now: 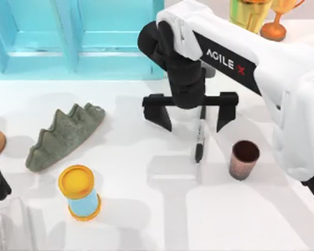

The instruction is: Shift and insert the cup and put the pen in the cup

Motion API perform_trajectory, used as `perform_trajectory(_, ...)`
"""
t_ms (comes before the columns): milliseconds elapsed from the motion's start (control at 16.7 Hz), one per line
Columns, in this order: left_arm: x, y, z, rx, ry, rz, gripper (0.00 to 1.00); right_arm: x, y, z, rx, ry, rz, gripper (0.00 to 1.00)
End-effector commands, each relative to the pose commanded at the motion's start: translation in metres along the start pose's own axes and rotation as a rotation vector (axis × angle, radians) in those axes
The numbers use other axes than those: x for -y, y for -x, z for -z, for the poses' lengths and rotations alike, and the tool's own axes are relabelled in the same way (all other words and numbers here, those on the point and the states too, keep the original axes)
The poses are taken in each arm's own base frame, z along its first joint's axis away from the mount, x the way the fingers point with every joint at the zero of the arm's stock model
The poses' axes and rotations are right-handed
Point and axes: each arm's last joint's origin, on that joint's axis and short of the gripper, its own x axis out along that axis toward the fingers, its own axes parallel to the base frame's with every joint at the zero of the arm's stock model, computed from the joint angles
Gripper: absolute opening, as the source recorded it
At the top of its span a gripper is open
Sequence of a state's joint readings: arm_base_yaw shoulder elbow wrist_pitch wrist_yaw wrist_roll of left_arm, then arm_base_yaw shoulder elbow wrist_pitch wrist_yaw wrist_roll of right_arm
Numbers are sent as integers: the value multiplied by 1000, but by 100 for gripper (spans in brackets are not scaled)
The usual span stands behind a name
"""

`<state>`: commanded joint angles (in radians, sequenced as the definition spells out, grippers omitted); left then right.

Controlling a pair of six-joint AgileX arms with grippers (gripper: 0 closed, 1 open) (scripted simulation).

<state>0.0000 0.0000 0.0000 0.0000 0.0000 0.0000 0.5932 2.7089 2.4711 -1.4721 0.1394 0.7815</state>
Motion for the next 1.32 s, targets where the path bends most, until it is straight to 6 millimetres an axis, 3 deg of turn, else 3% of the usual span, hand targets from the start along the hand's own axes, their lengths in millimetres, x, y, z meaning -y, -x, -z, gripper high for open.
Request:
perform_trajectory(540, 0, 0, 0, 0, 0, 0, 100, 9, -28, 9, 0, 0, 0, 100)
perform_trajectory(1020, 0, 0, 0, 0, 0, 0, 100, 11, -32, 11, 0, 0, 0, 100)
perform_trajectory(1320, 0, 0, 0, 0, 0, 0, 100, 11, -32, 11, 0, 0, 0, 62)
